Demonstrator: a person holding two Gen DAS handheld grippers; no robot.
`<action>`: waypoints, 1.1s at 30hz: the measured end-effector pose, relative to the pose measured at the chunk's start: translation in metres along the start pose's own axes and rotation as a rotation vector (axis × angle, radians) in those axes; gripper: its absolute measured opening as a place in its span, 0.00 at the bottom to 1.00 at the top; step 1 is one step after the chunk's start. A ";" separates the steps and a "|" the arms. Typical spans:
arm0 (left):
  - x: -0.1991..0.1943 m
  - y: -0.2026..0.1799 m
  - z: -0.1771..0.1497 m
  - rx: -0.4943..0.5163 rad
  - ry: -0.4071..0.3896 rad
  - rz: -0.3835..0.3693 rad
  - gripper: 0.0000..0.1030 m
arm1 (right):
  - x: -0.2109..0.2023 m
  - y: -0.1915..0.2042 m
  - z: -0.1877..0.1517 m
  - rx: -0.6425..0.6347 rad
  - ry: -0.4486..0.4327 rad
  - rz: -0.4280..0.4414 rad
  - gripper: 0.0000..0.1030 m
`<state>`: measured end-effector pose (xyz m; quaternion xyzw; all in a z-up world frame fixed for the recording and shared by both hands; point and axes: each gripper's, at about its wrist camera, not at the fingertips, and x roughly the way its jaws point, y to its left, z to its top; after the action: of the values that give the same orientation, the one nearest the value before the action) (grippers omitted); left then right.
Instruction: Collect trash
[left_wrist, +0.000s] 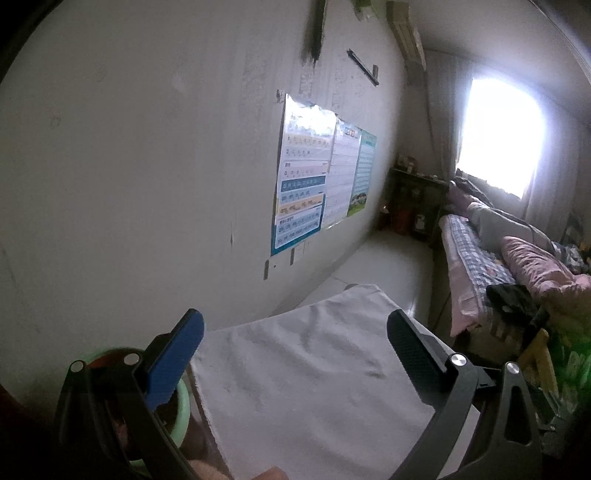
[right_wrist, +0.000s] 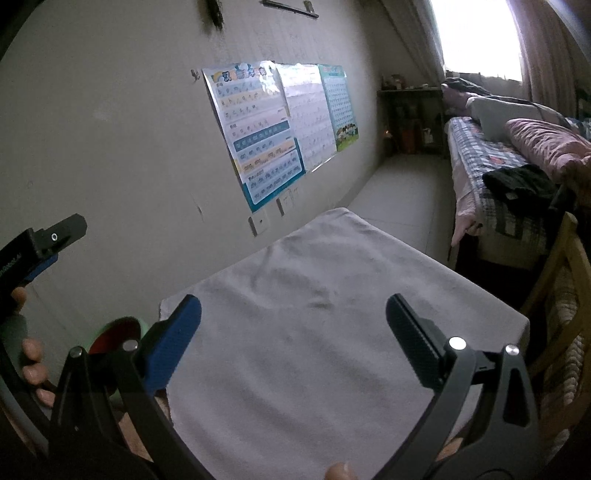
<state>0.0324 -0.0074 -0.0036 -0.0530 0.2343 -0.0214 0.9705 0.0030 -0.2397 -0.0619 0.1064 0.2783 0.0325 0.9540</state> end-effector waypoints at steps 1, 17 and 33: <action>0.000 0.000 0.000 0.000 0.003 0.002 0.92 | 0.000 0.001 0.000 -0.003 0.002 0.001 0.96; 0.008 0.007 -0.005 -0.012 0.050 0.003 0.92 | 0.002 0.005 -0.002 -0.024 0.015 0.001 0.96; 0.010 0.001 -0.008 0.016 0.063 -0.006 0.92 | -0.018 0.007 0.016 -0.030 -0.023 -0.077 0.96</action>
<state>0.0379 -0.0079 -0.0149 -0.0450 0.2641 -0.0279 0.9630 -0.0036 -0.2382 -0.0378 0.0814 0.2709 -0.0012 0.9592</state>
